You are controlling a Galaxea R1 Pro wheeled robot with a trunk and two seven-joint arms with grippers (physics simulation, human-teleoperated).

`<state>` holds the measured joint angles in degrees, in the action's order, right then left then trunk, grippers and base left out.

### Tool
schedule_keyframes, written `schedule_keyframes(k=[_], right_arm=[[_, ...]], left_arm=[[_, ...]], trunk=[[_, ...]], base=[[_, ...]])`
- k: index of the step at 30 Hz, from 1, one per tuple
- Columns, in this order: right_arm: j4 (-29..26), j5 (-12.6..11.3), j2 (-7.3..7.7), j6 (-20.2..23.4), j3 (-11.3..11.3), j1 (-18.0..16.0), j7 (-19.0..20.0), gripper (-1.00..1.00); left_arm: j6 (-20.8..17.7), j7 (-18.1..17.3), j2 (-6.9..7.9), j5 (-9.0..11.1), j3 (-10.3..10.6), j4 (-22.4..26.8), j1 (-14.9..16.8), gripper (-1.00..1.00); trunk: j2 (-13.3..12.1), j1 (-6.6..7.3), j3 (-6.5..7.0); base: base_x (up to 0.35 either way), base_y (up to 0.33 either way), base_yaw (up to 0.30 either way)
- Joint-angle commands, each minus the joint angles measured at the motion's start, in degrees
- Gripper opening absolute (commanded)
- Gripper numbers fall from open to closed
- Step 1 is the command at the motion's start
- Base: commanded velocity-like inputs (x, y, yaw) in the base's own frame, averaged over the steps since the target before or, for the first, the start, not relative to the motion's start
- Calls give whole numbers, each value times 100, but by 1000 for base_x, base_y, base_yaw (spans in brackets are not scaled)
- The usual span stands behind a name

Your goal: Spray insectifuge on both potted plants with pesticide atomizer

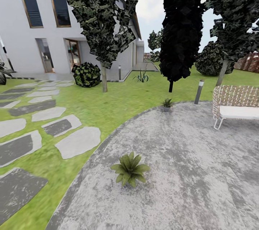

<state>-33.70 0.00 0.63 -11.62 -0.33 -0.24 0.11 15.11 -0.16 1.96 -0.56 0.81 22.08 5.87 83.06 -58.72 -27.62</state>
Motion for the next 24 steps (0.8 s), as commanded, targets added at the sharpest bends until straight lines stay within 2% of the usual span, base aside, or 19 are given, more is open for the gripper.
schedule_keyframes(k=[1, 10, 24], right_arm=[[3, 0, -1, -51, -6, -2, 0, 100], [12, 0, -2, -85, 6, -2, -2, 100], [13, 7, 7, -86, 7, -2, -2, 100]], left_arm=[[18, -2, 9, -5, 6, -2, 2, 100], [18, -2, 16, -10, 7, -7, 2, 100], [18, -2, 31, -10, 7, -11, 2, 100]], trunk=[[2, -1, -9], [2, -1, -39], [2, -1, -77]], base=[[204, -130, -275], [198, -134, -275], [15, -10, -275]])
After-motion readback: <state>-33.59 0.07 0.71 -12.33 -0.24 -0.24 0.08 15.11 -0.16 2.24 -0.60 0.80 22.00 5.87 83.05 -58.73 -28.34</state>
